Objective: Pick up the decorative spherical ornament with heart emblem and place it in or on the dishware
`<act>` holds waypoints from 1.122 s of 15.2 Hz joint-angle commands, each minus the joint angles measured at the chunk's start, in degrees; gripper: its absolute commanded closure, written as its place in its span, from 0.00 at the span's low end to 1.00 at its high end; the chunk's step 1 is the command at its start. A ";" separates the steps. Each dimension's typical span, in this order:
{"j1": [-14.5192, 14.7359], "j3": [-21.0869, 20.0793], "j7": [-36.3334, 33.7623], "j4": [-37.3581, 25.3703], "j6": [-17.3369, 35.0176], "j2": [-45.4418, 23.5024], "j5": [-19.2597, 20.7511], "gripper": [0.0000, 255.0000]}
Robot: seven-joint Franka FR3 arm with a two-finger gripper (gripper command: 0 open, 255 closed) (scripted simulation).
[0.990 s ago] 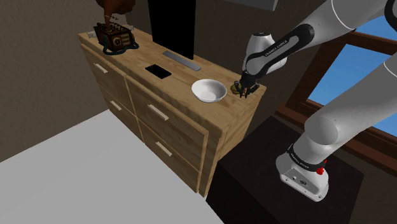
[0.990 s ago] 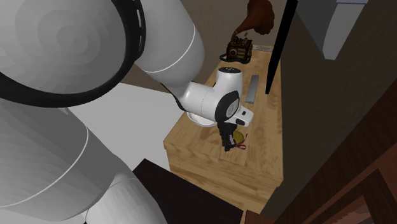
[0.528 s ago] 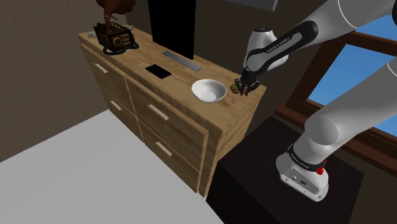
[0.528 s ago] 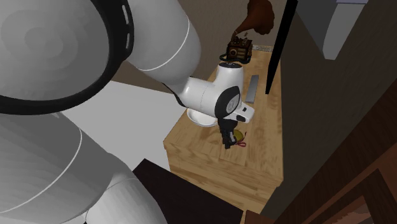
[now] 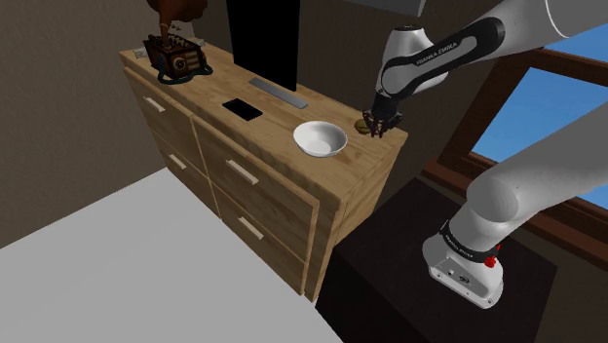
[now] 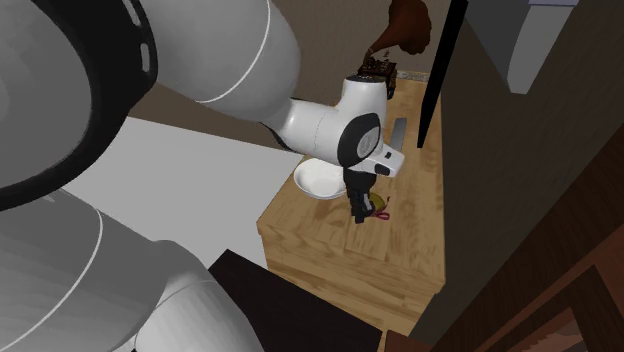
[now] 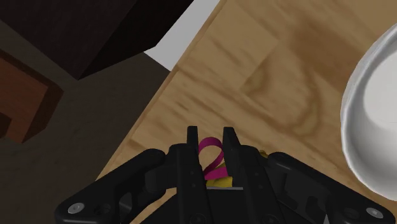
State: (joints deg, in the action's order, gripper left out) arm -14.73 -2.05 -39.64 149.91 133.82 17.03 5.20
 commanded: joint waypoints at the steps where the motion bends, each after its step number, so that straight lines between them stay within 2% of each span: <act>1: 0.04 0.08 0.29 -0.70 -1.81 1.11 -0.17 1.00; 14: 0.34 0.23 1.39 -6.52 -12.98 6.49 -0.98 1.00; 17: 2.30 -2.92 -2.86 -8.22 -13.46 4.99 -2.23 1.00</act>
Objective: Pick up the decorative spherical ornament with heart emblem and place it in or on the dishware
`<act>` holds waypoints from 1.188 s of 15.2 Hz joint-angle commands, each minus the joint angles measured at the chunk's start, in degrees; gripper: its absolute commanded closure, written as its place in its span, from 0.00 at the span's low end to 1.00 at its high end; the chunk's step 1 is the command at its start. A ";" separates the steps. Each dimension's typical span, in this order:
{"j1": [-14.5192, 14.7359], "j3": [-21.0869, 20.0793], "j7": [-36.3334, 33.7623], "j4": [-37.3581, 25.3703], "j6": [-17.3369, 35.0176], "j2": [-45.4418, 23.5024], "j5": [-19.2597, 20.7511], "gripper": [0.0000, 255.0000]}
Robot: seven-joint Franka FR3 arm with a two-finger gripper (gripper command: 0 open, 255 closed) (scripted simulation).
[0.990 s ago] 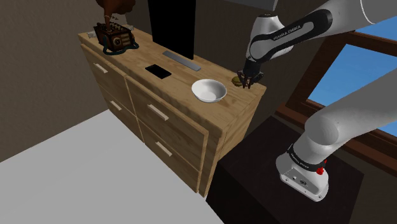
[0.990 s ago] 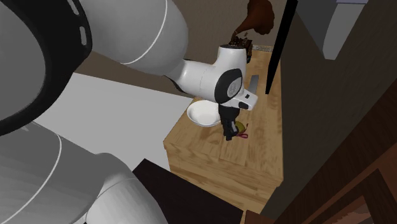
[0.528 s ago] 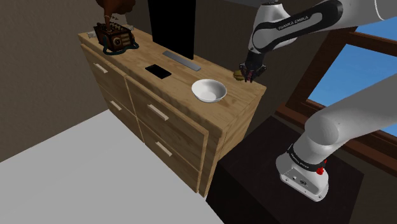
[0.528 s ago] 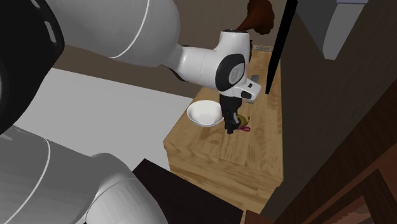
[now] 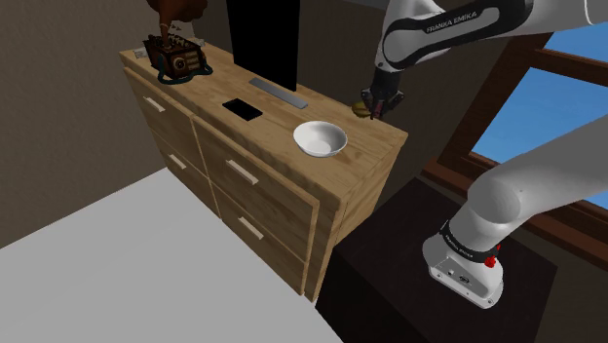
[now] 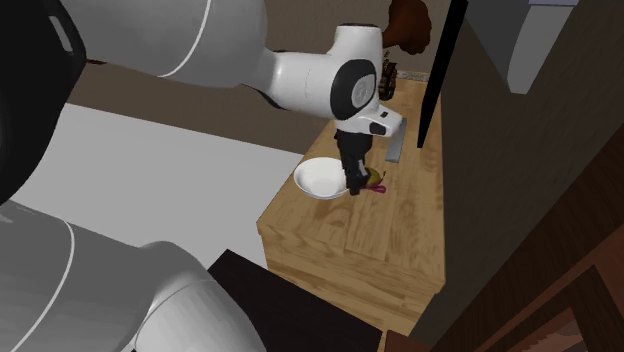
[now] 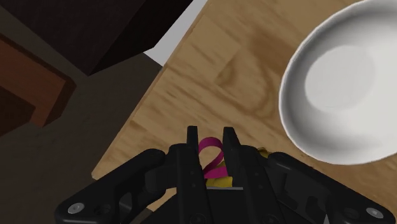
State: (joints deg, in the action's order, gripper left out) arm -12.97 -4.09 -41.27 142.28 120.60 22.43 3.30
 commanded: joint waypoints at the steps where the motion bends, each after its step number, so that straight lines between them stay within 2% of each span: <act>1: 1.16 -1.92 -2.65 -1.29 -0.39 -1.04 -0.71 1.00; 12: 6.84 -12.63 -18.60 -13.46 -2.67 -11.87 -1.74 1.00; 18: 6.80 -12.89 -19.38 -10.59 2.04 -13.81 -1.06 1.00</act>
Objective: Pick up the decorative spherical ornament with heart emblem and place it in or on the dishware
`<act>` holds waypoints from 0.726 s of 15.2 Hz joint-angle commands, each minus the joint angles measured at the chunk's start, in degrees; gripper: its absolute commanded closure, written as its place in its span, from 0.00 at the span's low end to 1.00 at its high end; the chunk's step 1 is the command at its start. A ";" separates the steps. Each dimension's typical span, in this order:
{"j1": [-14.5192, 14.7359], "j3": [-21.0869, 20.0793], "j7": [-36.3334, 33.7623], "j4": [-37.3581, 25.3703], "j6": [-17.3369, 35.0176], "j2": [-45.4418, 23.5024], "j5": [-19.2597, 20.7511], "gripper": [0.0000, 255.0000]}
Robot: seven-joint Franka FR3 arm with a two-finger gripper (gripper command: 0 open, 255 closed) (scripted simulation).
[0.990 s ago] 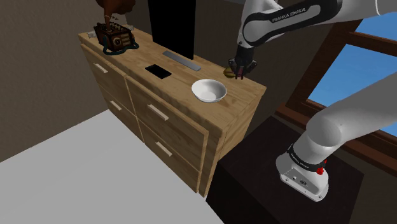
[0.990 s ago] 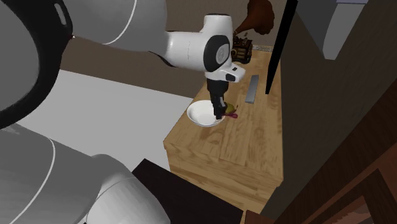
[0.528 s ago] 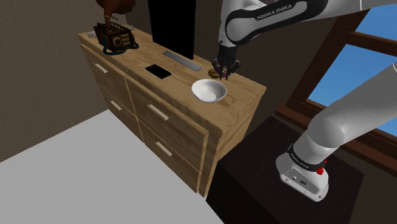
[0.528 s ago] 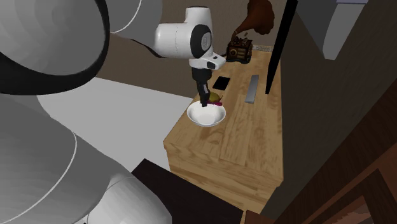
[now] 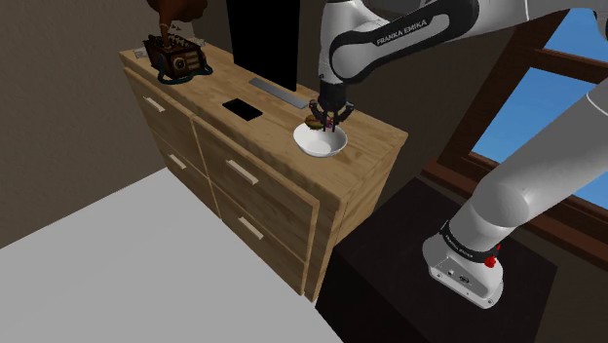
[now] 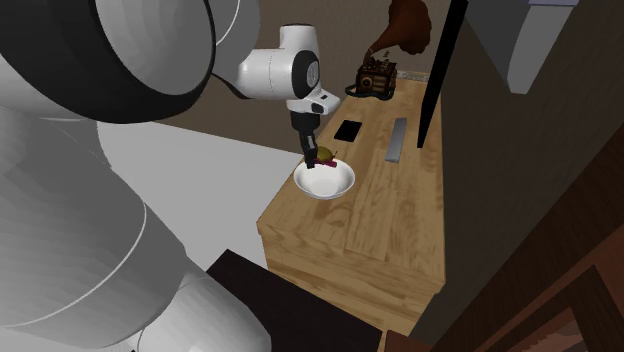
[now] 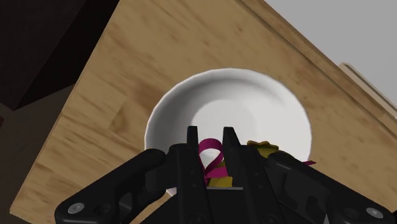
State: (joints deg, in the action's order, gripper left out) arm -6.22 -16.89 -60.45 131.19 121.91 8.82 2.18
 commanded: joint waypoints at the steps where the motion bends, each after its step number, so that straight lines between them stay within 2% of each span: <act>1: 0.02 -0.13 -0.35 0.93 1.51 -0.56 0.20 1.00; 8: -0.11 -0.41 -1.58 3.64 7.02 -3.54 1.46 1.00; 11: -0.12 -0.43 -1.73 3.89 7.60 -3.89 1.62 1.00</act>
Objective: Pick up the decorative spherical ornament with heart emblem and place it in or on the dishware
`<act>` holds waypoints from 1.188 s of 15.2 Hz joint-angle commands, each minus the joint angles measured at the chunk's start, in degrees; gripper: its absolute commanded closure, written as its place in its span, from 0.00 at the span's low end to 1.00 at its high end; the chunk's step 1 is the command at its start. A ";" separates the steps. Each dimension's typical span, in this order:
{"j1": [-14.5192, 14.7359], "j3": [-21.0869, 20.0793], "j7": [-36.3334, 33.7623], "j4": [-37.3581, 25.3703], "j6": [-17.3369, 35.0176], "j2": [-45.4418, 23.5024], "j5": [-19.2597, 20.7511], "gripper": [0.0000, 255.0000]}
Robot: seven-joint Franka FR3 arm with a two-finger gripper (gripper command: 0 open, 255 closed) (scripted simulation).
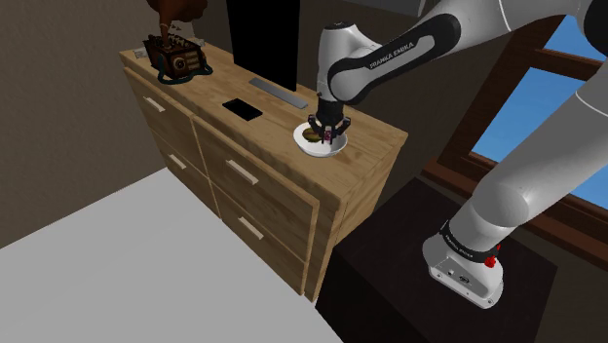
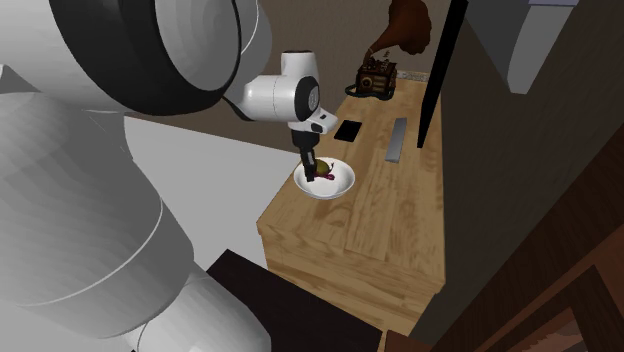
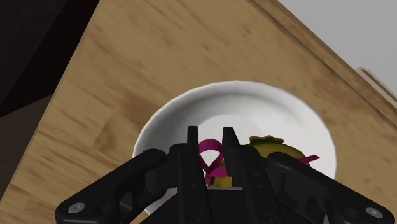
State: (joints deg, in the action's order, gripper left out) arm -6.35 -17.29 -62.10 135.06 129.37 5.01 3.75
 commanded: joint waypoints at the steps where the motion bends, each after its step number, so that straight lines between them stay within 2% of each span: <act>1: 0.02 -0.03 -0.08 0.02 0.14 -0.09 0.04 1.00; 6: 0.02 -0.03 -0.08 0.02 0.14 -0.09 0.04 1.00; 7: 0.02 -0.03 -0.08 0.02 0.14 -0.09 0.04 0.00; 12: 0.02 -0.03 -0.08 0.02 0.14 -0.09 0.04 0.00; 16: 0.35 0.07 1.11 -3.84 -7.35 3.75 -1.62 0.00; 18: 0.36 0.08 1.12 -3.83 -7.35 3.76 -1.62 0.00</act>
State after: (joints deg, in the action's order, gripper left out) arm -6.00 -17.25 -61.10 131.45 122.51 8.53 2.23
